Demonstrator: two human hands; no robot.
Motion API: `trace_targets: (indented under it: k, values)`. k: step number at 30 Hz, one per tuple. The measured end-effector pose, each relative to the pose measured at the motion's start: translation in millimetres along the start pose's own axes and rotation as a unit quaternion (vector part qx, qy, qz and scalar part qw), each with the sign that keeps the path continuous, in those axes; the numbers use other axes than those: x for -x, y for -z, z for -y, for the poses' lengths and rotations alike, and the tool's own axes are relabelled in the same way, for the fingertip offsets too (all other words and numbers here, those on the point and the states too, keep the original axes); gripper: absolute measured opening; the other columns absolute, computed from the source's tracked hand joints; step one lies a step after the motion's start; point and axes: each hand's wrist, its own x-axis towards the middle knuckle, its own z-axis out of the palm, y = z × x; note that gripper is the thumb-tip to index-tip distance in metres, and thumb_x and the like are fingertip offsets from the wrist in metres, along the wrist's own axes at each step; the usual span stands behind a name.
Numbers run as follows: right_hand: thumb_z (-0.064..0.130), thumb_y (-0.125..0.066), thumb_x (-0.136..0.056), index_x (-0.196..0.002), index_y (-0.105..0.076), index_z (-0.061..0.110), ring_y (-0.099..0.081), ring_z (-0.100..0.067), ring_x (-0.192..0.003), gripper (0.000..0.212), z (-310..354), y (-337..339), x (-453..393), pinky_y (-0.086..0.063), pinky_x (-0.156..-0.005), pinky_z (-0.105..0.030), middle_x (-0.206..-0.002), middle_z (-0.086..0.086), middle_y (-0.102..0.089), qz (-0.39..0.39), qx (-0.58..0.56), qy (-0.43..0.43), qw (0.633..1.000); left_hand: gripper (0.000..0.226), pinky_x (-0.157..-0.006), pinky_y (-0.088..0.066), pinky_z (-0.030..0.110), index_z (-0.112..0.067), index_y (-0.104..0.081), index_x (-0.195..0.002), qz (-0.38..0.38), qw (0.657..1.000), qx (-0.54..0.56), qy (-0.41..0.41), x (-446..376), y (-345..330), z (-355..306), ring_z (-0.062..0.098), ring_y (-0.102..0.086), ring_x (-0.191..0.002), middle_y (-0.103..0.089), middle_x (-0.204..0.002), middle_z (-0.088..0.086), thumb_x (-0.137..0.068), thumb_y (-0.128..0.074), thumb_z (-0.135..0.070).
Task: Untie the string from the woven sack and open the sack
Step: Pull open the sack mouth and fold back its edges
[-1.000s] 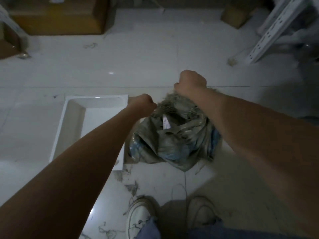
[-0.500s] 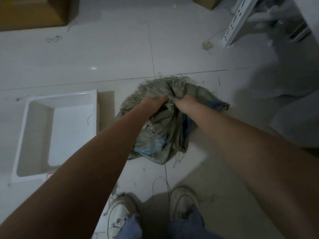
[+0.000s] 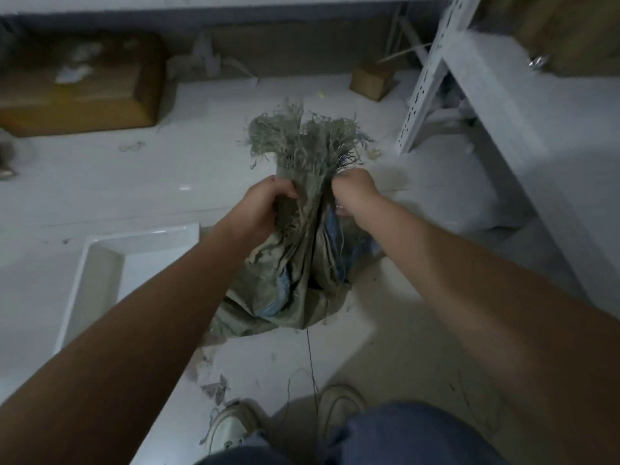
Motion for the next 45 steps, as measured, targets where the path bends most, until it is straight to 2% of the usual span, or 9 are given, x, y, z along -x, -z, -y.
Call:
trace_targets:
  k: [7,13,16,18,23,28,33,38,45]
  values:
    - [0.063,-0.026,-0.091,-0.135,-0.045,0.024,-0.055,-0.027,-0.115,0.062,56.1,28.4,82.1,-0.054,-0.085,-0.043,-0.128,-0.001,-0.052,0.115,-0.165,-0.057,0.978,0.038,-0.056,-0.034,0.026,-0.016,-0.062,-0.067,0.015,0.99,0.142,0.019,70.0,-6.1,-45.4,0.017,-0.05,-0.055,-0.059,-0.054,-0.002,-0.083,-0.033,-0.033]
    - [0.042,-0.07,-0.077,-0.125,-0.055,0.006,-0.065,-0.027,-0.095,0.062,46.3,37.7,114.0,-0.055,-0.078,-0.034,-0.115,-0.011,-0.066,0.087,-0.08,0.013,0.993,0.06,-0.082,-0.053,0.037,-0.009,-0.067,-0.098,0.06,0.99,0.12,0.037,107.0,-24.0,-57.0,0.027,-0.068,-0.082,-0.069,-0.095,0.014,-0.09,-0.035,-0.059]
    - [0.022,-0.073,-0.079,-0.095,-0.066,0.01,-0.068,-0.025,-0.079,0.021,14.8,38.5,129.3,-0.057,-0.077,-0.034,-0.082,-0.009,-0.073,0.102,-0.158,0.033,0.982,0.06,-0.096,-0.05,0.043,-0.004,-0.065,-0.117,0.064,0.996,-0.011,0.055,120.7,-32.0,-46.7,0.032,-0.067,-0.099,-0.07,-0.109,0.018,-0.083,-0.058,-0.052]
    - [0.011,-0.073,-0.077,-0.086,-0.066,0.012,-0.067,-0.023,-0.074,0.012,-1.1,31.3,134.3,-0.057,-0.077,-0.034,-0.072,-0.005,-0.072,0.089,-0.159,0.023,0.983,0.039,-0.087,-0.055,0.038,-0.004,-0.065,-0.111,0.017,0.99,-0.133,0.049,126.4,-35.8,-37.0,0.028,-0.068,-0.088,-0.071,-0.102,0.015,-0.084,-0.065,-0.033]
    - [0.029,-0.085,-0.046,-0.124,-0.054,0.013,-0.065,-0.028,-0.105,0.085,0.4,17.2,137.0,-0.053,-0.095,-0.042,-0.121,-0.01,-0.064,0.065,-0.184,0.006,0.981,0.012,-0.04,-0.046,0.016,-0.008,-0.059,-0.097,-0.059,0.993,-0.097,0.029,124.6,-30.7,-33.8,0.013,-0.059,-0.048,-0.062,-0.07,0.006,-0.087,-0.063,-0.012]
    - [0.028,-0.07,-0.081,-0.079,-0.062,0.023,-0.065,-0.018,-0.083,0.009,26.7,35.2,140.0,-0.053,-0.075,-0.029,-0.087,-0.001,-0.068,0.051,-0.229,0.076,0.969,0.011,-0.051,-0.055,0.02,-0.002,-0.065,-0.095,-0.052,0.998,0.013,-0.028,128.0,-45.7,-46.4,0.014,-0.067,-0.052,-0.067,-0.076,0.01,-0.088,-0.059,-0.007]
    - [0.025,-0.064,-0.086,-0.094,-0.072,0.026,-0.065,-0.011,-0.101,0.011,41.1,65.3,140.2,-0.051,-0.085,-0.018,-0.084,0.019,-0.071,0.025,-0.24,0.162,0.957,0.027,-0.083,-0.056,0.038,0.007,-0.064,-0.112,0.025,0.994,0.045,-0.098,144.9,-58.6,-63.1,0.03,-0.069,-0.088,-0.071,-0.102,0.022,-0.088,-0.059,-0.006]
    - [-0.001,-0.059,-0.084,-0.119,-0.06,0.009,-0.064,0.006,-0.061,0.036,49.8,64.8,137.6,-0.048,-0.056,-0.006,-0.082,0.006,-0.064,0.09,-0.212,0.155,0.961,0.017,-0.049,-0.05,0.02,-0.009,-0.065,-0.101,-0.019,0.996,-0.051,-0.07,142.4,-39.1,-69.7,0.014,-0.064,-0.054,-0.068,-0.074,0.006,-0.084,-0.063,-0.008]
    - [0.041,-0.071,-0.077,-0.109,-0.056,0.017,-0.065,-0.013,-0.088,0.042,27.1,36.1,131.3,-0.05,-0.072,-0.025,-0.102,-0.004,-0.067,0.137,-0.093,0.103,0.981,0.019,-0.07,-0.056,0.017,-0.027,-0.069,-0.1,0.052,0.968,-0.233,-0.071,137.8,-23.6,-60.5,0.003,-0.07,-0.084,-0.074,-0.098,-0.005,-0.082,-0.062,-0.025]
